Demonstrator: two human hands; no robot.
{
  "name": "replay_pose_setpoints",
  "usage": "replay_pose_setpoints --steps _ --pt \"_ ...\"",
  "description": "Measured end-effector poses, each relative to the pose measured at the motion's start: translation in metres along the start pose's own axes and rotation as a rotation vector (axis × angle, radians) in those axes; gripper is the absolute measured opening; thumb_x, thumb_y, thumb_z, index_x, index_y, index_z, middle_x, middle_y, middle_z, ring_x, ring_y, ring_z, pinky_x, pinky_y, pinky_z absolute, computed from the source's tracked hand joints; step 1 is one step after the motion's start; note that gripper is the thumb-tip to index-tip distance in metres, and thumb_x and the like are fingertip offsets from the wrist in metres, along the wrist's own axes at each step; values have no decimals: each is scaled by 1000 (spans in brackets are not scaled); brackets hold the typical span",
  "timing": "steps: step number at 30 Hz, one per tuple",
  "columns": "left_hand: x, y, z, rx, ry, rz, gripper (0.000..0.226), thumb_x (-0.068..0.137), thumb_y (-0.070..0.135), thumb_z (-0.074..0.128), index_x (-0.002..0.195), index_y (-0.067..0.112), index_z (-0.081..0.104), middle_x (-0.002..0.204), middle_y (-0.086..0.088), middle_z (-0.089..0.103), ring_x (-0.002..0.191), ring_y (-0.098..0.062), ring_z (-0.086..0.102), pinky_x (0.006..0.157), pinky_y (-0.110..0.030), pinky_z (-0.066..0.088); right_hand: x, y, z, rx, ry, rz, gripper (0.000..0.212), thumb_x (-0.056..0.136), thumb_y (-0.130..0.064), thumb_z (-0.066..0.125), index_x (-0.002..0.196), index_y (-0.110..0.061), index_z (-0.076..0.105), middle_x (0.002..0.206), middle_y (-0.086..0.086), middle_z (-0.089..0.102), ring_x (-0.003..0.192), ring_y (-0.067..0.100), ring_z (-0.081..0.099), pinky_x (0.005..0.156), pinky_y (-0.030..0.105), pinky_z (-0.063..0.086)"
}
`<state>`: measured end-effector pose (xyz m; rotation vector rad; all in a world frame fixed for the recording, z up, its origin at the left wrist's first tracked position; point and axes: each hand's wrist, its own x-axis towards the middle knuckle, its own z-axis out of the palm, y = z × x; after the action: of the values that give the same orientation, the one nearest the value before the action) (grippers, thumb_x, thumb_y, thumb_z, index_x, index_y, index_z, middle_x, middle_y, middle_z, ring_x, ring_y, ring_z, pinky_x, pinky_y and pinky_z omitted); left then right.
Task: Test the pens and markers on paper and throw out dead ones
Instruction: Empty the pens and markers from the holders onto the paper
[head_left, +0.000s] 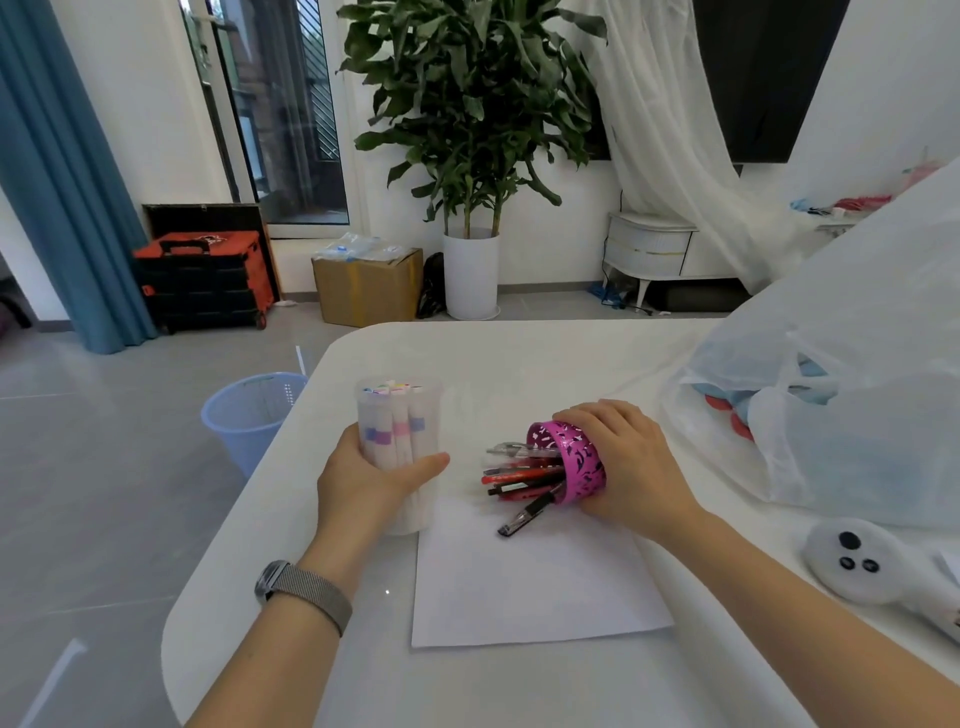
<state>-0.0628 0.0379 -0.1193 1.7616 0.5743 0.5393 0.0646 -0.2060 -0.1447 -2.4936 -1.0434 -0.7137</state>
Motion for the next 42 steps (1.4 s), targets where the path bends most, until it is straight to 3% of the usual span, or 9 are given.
replay_pose_setpoints --steps 5,12,16,20,27,30,35,37,42 --pt "-4 2 2 80 3 30 58 57 31 88 106 24 56 98 6 64 90 -16 61 73 -30 48 0 -4 -10 -154 26 -71 84 49 -24 84 125 -30 50 121 -5 59 117 29 51 90 44 45" --pt "-11 7 6 304 10 186 63 55 36 87 107 26 52 98 5 59 88 -18 56 72 -31 49 -1 -9 -14 -241 13 -131 85 50 -26 87 127 -31 50 125 -2 58 121 30 49 95 45 43" --pt "-14 7 4 465 33 253 73 57 34 85 120 26 49 101 6 51 86 -16 50 69 -27 42 -5 -7 -15 -255 -4 -89 88 47 -25 87 126 -32 47 122 -3 59 119 29 51 95 45 43" --pt "-14 6 0 460 46 251 71 58 34 85 120 25 49 100 5 51 85 -16 50 68 -27 39 -9 1 -16 -315 -34 -45 88 47 -24 89 126 -33 50 124 -2 59 122 31 50 98 49 41" --pt "-8 3 1 424 39 244 71 56 37 85 117 25 50 105 2 56 91 -19 54 67 -28 42 -6 19 -33 -493 126 24 89 44 -11 93 124 -26 55 125 7 59 124 37 47 102 53 22" --pt "-8 3 2 446 37 270 73 57 36 85 119 26 48 104 4 55 90 -19 54 71 -33 49 -3 15 -38 -282 233 310 86 53 -15 87 128 -29 47 126 3 54 122 31 44 100 50 31" --pt "-12 3 3 663 132 412 68 59 32 80 120 26 49 101 2 53 89 -24 55 73 -33 45 -7 17 -13 780 175 853 100 42 -38 93 129 -21 45 120 -1 58 107 19 58 87 39 54" --pt "-11 -2 4 776 218 516 67 59 25 79 120 26 52 103 0 56 89 -25 55 77 -35 41 -12 20 -4 849 197 906 100 41 -38 94 128 -20 47 120 -1 60 107 19 60 86 38 55" --pt "-3 -11 12 953 295 666 71 54 15 80 120 25 56 107 -2 58 96 -25 56 89 -42 38 -18 25 -2 713 201 864 95 53 -28 93 132 -19 41 125 1 54 112 20 55 88 34 50"
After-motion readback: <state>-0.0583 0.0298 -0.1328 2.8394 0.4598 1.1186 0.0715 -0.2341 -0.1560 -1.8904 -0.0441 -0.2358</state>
